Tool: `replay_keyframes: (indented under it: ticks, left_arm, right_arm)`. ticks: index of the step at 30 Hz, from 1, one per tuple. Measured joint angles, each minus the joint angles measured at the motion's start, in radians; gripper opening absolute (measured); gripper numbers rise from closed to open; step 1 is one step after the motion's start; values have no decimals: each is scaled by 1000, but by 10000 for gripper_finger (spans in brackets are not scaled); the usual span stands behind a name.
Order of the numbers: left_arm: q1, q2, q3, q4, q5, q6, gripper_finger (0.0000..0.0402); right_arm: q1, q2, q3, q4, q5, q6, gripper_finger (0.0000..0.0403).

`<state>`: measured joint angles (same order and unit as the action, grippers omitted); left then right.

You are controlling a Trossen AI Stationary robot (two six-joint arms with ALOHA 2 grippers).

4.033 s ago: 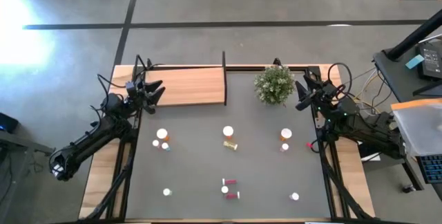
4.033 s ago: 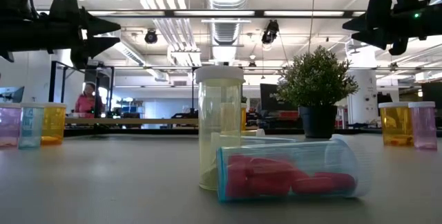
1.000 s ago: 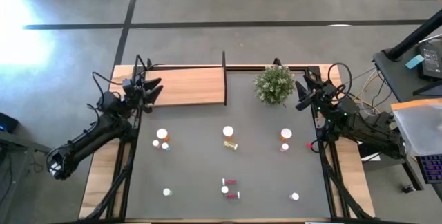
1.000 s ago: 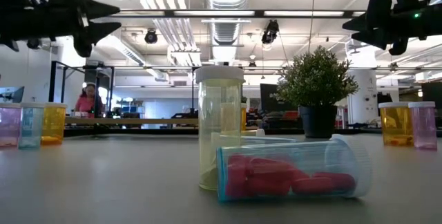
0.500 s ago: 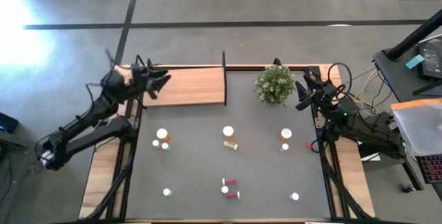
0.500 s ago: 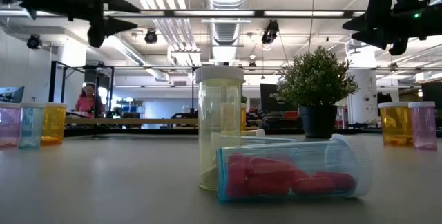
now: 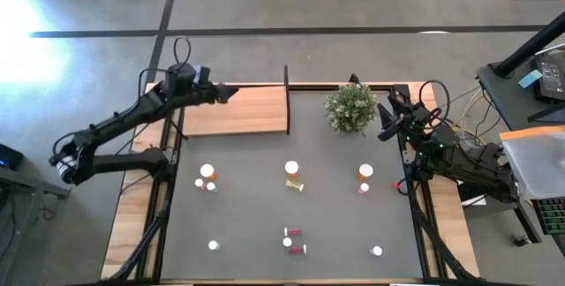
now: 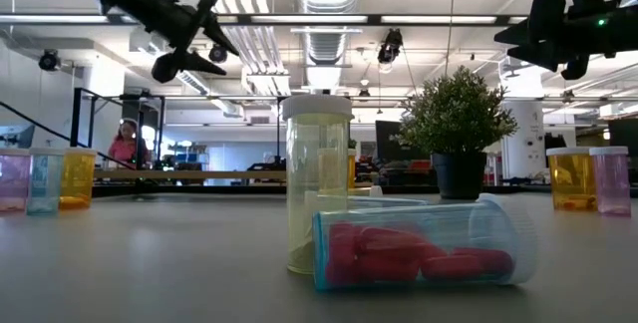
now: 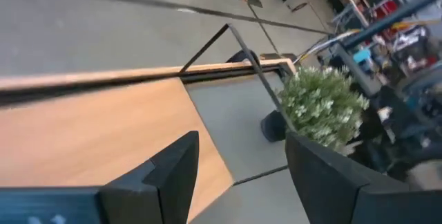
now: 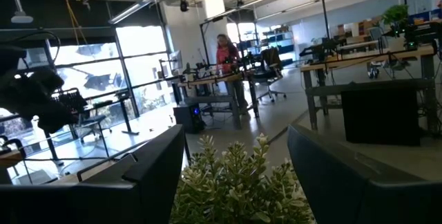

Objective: Pick and place medicine bottles onto shelf by color
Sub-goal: Put the left large orange pill bottle on the shelf

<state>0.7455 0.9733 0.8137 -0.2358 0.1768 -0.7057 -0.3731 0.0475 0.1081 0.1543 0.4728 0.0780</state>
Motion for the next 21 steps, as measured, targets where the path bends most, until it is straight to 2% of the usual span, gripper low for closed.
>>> replay_keyframes:
  ticks: [5,9,21]
  left_arm:
    - [-1,56,53,-103,0,-209,201]
    - [-2,82,94,-223,-3,-320,201]
    - [-43,200,275,-682,-3,-660,201]
  right_arm:
    - [0,0,0,0,0,0,249]
    - [0,0,0,0,0,0,249]
    - [0,0,0,0,0,0,249]
